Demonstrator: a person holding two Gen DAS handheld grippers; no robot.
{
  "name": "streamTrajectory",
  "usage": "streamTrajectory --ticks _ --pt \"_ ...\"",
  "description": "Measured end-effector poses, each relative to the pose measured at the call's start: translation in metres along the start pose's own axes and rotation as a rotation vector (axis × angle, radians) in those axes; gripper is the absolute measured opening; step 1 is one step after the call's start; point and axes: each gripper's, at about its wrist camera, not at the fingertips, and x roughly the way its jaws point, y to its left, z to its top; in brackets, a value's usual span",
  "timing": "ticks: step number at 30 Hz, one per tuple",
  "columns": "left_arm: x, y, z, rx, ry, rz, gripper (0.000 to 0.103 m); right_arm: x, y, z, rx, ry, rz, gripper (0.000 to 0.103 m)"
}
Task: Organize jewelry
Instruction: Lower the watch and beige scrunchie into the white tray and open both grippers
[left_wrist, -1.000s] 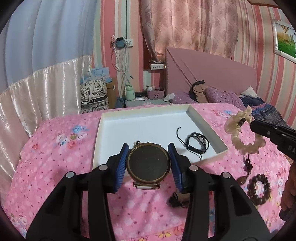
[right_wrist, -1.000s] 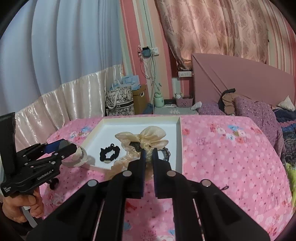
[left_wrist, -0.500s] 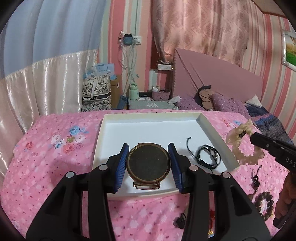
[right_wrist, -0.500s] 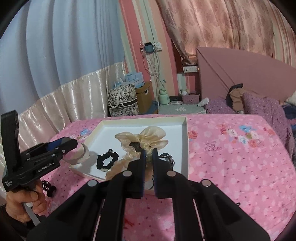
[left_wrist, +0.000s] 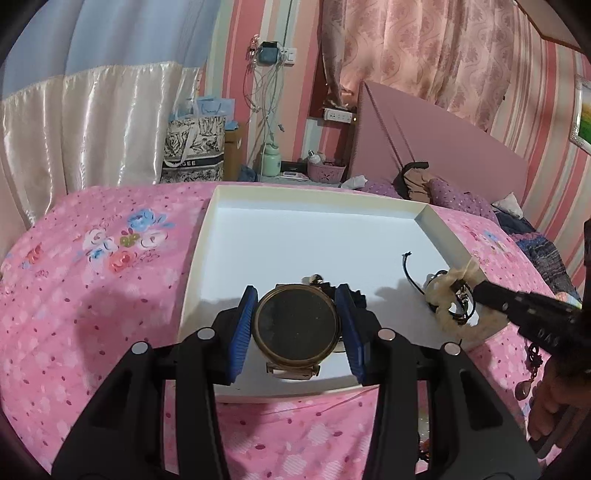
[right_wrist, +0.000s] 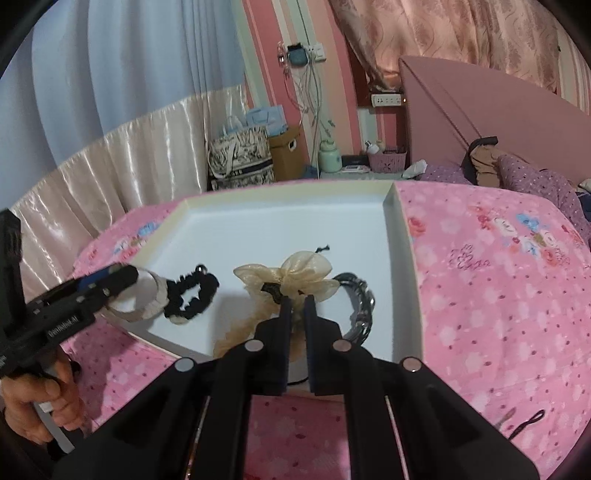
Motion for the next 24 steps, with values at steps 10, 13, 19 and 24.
streamTrajectory --ticks 10,13,19,24 --pt "0.02 0.004 -0.01 -0.005 0.034 0.025 0.043 0.018 0.001 -0.008 -0.006 0.039 -0.033 0.006" --pt "0.024 0.002 -0.014 -0.001 0.044 0.027 0.043 0.021 0.0 -0.008 -0.002 0.044 -0.036 0.006" --pt "0.024 0.001 -0.017 0.006 0.031 0.029 0.043 0.019 0.001 -0.009 -0.008 0.036 -0.061 0.007" --pt "0.024 -0.005 -0.017 0.015 0.024 0.053 0.043 0.011 -0.007 -0.012 0.005 0.018 -0.079 0.01"
